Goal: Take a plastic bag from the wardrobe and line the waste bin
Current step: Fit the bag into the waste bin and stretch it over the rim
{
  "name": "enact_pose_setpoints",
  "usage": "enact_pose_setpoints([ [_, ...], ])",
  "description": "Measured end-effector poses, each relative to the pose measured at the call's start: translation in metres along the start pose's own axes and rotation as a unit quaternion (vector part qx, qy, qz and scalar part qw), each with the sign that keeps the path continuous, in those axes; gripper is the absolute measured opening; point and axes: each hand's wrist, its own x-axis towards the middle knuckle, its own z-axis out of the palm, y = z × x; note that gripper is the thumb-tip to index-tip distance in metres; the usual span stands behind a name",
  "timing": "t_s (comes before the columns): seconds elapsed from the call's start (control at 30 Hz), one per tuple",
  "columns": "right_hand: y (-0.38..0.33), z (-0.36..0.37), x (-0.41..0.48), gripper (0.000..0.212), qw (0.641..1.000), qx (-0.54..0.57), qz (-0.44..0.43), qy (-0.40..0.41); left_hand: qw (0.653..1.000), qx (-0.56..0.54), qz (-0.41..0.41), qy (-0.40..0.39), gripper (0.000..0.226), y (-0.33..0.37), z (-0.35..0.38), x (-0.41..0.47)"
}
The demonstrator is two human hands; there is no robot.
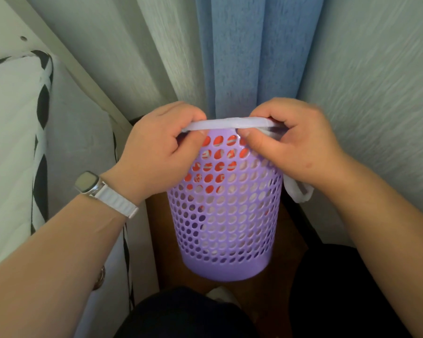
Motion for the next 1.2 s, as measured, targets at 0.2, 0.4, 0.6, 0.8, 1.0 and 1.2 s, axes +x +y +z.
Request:
enact_pose_setpoints([
  [0.2, -0.004, 0.009, -0.006, 0.021, 0.999, -0.007, 0.032, 0.039, 0.999, 0.035, 0.034, -0.008, 0.018, -0.001, -0.004, 0.005],
  [0.4, -0.010, 0.017, -0.009, 0.024, 0.999, -0.011, 0.033, 0.040, 0.988, 0.114, 0.092, -0.045, 0.033, 0.013, 0.000, 0.003],
  [0.6, -0.008, 0.011, -0.005, 0.021, 1.000, 0.003, -0.016, -0.015, 0.993, 0.066, 0.071, -0.064, 0.018, 0.007, 0.002, 0.001],
  [0.8, 0.004, -0.005, 0.003, 0.041, 0.998, -0.023, -0.053, 0.001, 1.000, 0.007, 0.004, -0.022, 0.016, -0.005, 0.000, 0.001],
  [1.0, 0.005, 0.001, -0.001, 0.028, 1.000, -0.012, -0.008, -0.019, 1.000, -0.025, -0.007, -0.014, 0.015, -0.006, -0.001, 0.001],
  [1.2, 0.004, 0.009, -0.005, 0.027, 0.998, -0.043, -0.007, 0.040, 0.998, -0.001, 0.030, -0.051, 0.023, -0.003, -0.004, 0.001],
])
